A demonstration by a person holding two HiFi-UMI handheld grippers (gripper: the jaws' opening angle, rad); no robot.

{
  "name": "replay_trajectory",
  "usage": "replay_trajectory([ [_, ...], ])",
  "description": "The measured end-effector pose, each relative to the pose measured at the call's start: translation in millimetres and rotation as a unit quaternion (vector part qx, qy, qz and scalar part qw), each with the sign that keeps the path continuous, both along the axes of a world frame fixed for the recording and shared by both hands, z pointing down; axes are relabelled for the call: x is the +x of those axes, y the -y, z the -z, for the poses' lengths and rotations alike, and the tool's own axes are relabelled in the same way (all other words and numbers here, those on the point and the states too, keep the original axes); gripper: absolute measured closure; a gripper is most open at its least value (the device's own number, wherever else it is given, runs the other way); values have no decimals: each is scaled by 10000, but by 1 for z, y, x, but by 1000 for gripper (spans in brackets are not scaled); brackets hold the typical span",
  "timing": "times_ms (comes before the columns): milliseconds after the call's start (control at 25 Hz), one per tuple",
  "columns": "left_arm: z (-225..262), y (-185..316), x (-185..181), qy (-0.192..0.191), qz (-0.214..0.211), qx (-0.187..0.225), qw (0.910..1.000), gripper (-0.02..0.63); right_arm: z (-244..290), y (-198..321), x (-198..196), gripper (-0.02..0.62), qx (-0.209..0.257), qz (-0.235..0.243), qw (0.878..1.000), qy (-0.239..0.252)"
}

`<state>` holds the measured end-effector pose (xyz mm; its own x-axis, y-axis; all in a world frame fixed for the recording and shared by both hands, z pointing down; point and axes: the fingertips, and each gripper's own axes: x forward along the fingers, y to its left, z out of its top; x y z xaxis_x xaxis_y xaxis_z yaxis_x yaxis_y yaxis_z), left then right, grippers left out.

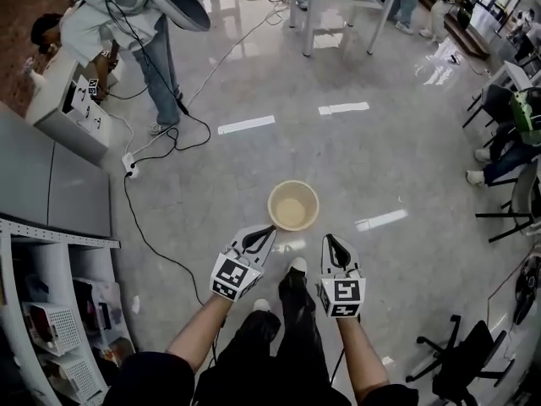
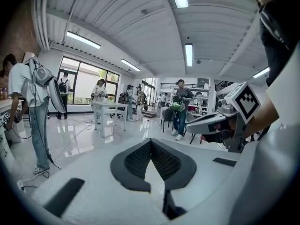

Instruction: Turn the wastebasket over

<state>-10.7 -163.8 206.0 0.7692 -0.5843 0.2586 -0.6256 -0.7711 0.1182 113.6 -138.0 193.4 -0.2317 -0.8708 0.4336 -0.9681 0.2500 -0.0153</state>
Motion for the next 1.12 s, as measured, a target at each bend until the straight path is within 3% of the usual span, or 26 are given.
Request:
replay_trajectory([
  [280, 76, -46, -14, -296, 104, -42, 9995, 598, 73, -54, -27, 584, 293, -138, 9995, 68],
  [400, 95, -67, -17, -161, 105, 80, 9998, 598, 87, -75, -43, 586, 280, -92, 9996, 36],
  [1120, 91, -142, -22, -185, 49, 134, 9997, 598, 80, -143, -68, 586, 233, -10, 9995, 216],
])
